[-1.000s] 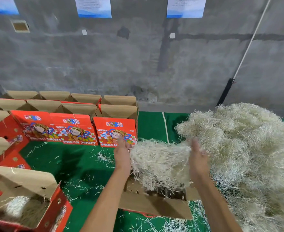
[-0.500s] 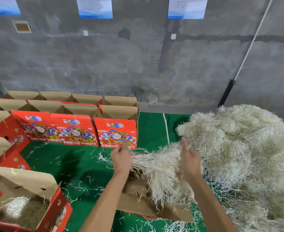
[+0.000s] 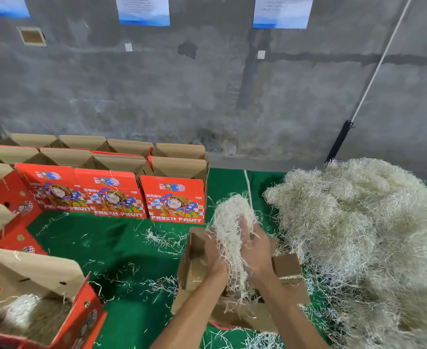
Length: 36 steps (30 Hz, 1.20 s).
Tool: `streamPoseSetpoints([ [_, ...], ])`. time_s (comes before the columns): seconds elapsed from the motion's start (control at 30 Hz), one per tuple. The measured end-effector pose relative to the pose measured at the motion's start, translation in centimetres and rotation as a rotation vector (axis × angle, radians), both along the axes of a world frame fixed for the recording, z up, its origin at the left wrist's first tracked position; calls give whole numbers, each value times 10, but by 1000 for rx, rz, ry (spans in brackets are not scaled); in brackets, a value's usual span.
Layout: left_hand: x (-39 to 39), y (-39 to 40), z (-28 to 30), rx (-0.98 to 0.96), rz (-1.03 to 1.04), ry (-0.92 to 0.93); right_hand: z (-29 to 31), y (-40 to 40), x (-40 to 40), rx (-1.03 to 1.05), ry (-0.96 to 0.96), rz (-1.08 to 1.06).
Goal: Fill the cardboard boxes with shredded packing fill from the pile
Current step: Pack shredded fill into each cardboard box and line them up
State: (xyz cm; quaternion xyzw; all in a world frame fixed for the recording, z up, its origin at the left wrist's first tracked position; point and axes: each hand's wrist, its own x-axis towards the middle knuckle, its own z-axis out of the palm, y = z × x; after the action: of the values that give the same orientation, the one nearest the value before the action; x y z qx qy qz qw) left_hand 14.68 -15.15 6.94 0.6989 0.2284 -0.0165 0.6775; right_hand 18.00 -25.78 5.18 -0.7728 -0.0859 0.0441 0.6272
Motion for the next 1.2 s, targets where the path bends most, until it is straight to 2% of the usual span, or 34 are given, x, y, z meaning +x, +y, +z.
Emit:
streamPoseSetpoints([
  [0.07,8,20,2,112,157,-134,3,-14,11,-48,-18,-193],
  [0.1,12,38,3,88,268,-175,8,-29,17,-49,-5,-303],
  [0.17,23,74,-4,50,356,-177,19,-61,25,-4,-3,-436],
  [0.23,23,82,-3,29,284,-159,25,-65,27,30,-7,-400],
  [0.27,21,73,-2,39,171,-150,25,-52,24,43,-4,-324],
  [0.33,11,35,-1,51,-57,-147,23,-12,13,-76,8,-191],
  [0.37,8,15,-1,30,-94,-114,18,5,9,-143,2,-167],
  [0.43,6,-1,-8,58,-11,-93,9,15,6,-110,15,-179],
  [0.5,7,21,-2,100,112,-97,9,-8,8,-89,72,-216],
  [0.6,21,81,-1,-66,356,-78,8,-65,16,37,97,-426],
  [0.67,25,95,-2,-203,304,-13,9,-77,22,117,103,-517],
  [0.73,23,74,-7,-355,121,53,11,-62,20,230,157,-394],
  [0.83,14,34,-17,-409,-99,31,10,-29,11,299,327,-185],
  [0.93,19,52,-32,-532,-15,38,-4,-41,5,167,306,-132],
  [1.0,21,69,-44,-720,-54,32,-8,-47,-2,145,351,-97],
  [1.03,19,68,-46,-737,-88,61,-15,-47,-2,160,389,-70],
  [1.07,18,60,-50,-668,-126,113,-24,-41,0,155,420,-57],
  [1.13,14,34,-58,-383,-140,208,-34,-22,-4,75,441,-47],
  [1.2,10,19,-62,-277,-91,160,-38,-11,-5,-13,353,-66],
])
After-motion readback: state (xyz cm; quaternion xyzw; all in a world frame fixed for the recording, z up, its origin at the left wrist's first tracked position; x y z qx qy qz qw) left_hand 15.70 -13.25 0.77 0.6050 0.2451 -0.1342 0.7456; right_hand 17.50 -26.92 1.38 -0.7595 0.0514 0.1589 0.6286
